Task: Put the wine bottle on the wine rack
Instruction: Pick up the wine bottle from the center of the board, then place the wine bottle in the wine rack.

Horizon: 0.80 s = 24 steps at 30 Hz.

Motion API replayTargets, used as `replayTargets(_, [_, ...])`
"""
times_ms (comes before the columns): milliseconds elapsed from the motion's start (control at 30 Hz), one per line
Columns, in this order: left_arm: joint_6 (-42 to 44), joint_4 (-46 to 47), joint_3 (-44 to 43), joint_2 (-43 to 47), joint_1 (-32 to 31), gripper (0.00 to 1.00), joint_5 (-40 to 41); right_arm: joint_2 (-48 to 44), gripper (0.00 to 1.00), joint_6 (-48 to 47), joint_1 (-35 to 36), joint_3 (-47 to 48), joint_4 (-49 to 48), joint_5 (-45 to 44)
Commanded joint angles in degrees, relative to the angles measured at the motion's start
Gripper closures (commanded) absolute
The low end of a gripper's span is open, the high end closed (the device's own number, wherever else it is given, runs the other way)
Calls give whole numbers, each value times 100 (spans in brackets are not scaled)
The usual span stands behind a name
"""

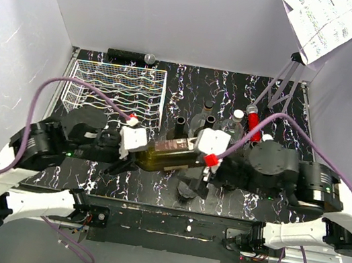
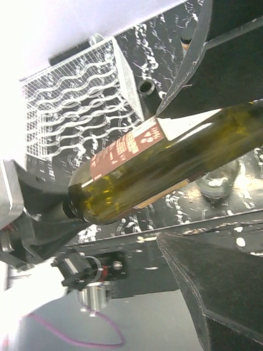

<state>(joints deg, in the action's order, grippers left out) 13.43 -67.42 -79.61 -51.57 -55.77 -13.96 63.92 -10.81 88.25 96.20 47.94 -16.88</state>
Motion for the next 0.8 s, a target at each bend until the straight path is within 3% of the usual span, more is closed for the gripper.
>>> replayTargets(0, [-805, 583, -737, 97, 5, 100, 823, -371, 6, 79, 35, 214, -1145, -385])
replayTargets(67, [-1139, 396, -1038, -54, 5, 100, 982, -406, 7, 79, 35, 302, -1278, -499])
replayTargets(233, [-1755, 1072, -477, 542, 5, 100, 2193, -468, 7, 70, 35, 285, -1481, -693])
replayTargets(433, [-3114, 345, -371, 332, 5, 100, 4642, -433, 8, 211, 35, 171, -1402, -904])
replayTargets(533, [-3915, 204, 313, 621, 13, 100, 5568, -424, 8, 211, 35, 109, -1384, -974])
replayTargets(767, [-5516, -509, 1289, 912, 13, 100, 5975, -346, 8, 219, 35, 12, -1314, -1298])
